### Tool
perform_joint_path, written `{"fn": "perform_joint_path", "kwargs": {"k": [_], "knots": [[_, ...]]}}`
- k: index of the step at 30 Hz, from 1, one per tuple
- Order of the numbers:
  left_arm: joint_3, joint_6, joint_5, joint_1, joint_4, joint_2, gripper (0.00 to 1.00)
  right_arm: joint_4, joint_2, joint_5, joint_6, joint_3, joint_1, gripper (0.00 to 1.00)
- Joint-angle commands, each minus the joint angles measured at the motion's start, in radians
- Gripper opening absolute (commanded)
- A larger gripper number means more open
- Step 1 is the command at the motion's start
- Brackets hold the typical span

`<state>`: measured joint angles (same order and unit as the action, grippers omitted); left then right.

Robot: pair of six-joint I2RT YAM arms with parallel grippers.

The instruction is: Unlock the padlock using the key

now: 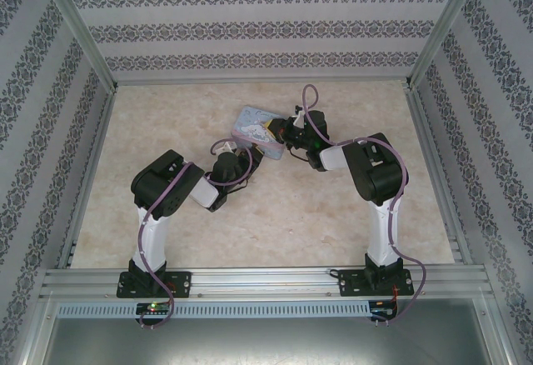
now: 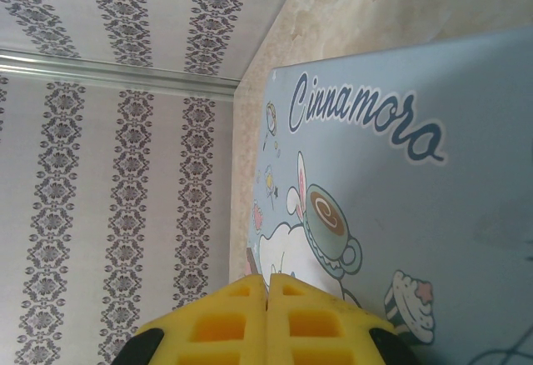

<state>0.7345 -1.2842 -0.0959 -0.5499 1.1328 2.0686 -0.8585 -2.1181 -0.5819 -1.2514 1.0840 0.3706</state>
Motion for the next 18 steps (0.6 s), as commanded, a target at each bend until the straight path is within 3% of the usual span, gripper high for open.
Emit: {"fn": "perform_joint_path", "kwargs": {"k": [1,12,18], "knots": [[0.008,0.02,0.008,-0.011,-0.014,-0.008,0.26,0.174,-0.087,-0.005,0.01,-0.037,0.025,0.0],[0.003,0.008,0.001,-0.01,-0.033,-0.023,0.0,0.16,-0.052,-0.015,-0.002,-0.041,0.021,0.0],[-0.009,0.015,0.01,-0.01,-0.095,-0.06,0.0,0.177,0.081,-0.021,0.005,-0.025,0.005,0.0]]}}
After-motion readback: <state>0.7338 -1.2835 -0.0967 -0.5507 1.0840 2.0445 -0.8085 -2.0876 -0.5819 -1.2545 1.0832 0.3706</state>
